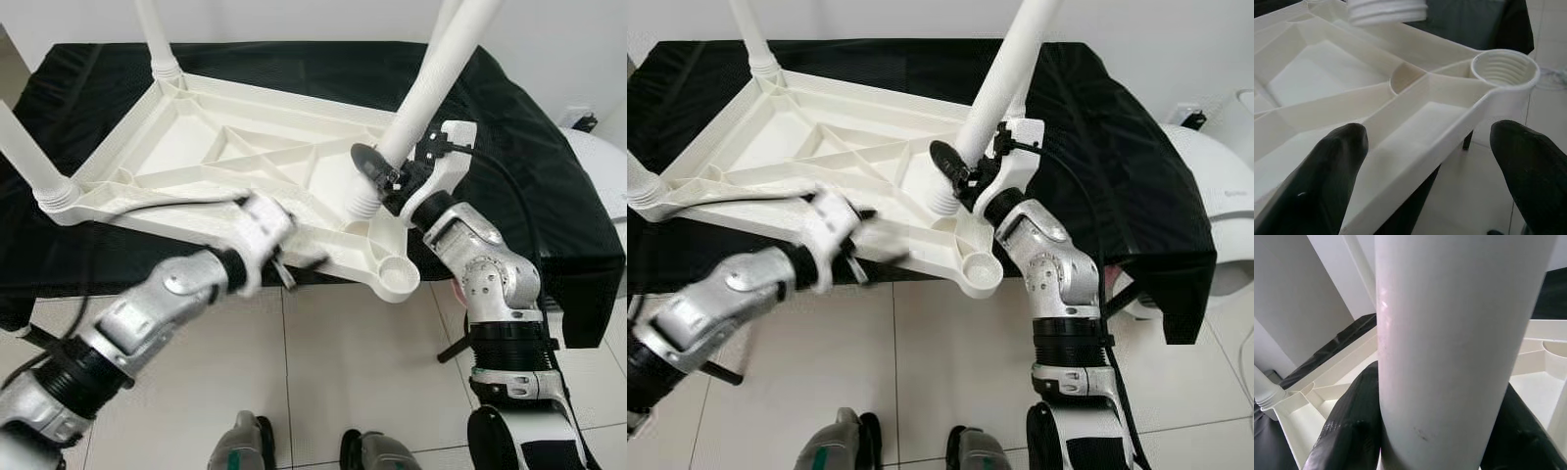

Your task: Building children table

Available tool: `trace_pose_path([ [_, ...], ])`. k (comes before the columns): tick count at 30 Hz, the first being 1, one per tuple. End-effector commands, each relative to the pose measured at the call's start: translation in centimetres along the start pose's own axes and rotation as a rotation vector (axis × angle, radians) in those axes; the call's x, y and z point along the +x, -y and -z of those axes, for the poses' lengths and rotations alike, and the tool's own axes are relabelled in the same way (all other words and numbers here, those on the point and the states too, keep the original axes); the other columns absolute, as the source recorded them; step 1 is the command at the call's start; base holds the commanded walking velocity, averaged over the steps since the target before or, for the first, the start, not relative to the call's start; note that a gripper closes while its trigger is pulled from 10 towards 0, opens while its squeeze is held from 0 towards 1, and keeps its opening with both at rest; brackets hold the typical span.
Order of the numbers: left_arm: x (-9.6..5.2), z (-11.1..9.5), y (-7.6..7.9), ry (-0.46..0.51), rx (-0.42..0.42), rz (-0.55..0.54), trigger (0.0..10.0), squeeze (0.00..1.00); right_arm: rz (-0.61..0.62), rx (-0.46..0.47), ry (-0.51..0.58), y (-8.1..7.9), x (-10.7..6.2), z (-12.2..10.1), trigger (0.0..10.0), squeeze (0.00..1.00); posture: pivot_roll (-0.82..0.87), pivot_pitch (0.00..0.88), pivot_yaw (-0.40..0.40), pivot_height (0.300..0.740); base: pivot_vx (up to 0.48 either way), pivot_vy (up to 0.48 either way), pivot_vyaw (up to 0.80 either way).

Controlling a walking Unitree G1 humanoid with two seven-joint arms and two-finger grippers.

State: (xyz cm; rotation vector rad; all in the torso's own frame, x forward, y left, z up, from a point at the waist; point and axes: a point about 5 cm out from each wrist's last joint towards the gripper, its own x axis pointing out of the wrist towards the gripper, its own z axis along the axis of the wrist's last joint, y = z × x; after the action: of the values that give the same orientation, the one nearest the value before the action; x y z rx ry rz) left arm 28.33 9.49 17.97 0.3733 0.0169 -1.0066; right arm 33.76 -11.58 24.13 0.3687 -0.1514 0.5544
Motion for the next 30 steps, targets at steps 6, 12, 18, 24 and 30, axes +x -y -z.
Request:
trace_pose_path([
  [6,1.0,1.1,0.1,-0.019,0.085,0.047,10.0,0.00,0.022,-0.036,0.044,0.5,-0.2,-0.9,10.0,0.00,-0.05,0.141,0.001,0.740,0.000,0.000,0.00],
  [12,1.8,1.4,-0.2,-0.016,0.147,0.081,10.0,0.00,0.031,-0.047,0.056,0.6,-0.5,-1.2,10.0,0.00,-0.07,0.148,0.009,0.740,0.000,0.000,0.00],
  [18,1.9,1.2,-0.6,0.003,0.124,0.066,10.0,0.00,0.030,-0.050,0.062,0.5,-0.6,-1.3,10.0,0.00,-0.07,0.147,0.015,0.740,0.000,0.000,0.00],
  [24,0.0,-2.0,-3.8,0.199,-0.101,-0.164,10.0,0.00,0.013,-0.062,0.116,-0.1,-1.2,-0.7,10.0,0.00,-0.06,0.134,0.019,0.740,0.000,0.000,0.00],
  [30,-1.3,-2.7,-5.6,0.297,-0.204,-0.322,10.0,0.00,-0.001,-0.023,0.182,-0.5,-1.1,-0.4,10.0,0.00,-0.04,0.128,0.023,0.740,0.000,0.000,0.00],
])
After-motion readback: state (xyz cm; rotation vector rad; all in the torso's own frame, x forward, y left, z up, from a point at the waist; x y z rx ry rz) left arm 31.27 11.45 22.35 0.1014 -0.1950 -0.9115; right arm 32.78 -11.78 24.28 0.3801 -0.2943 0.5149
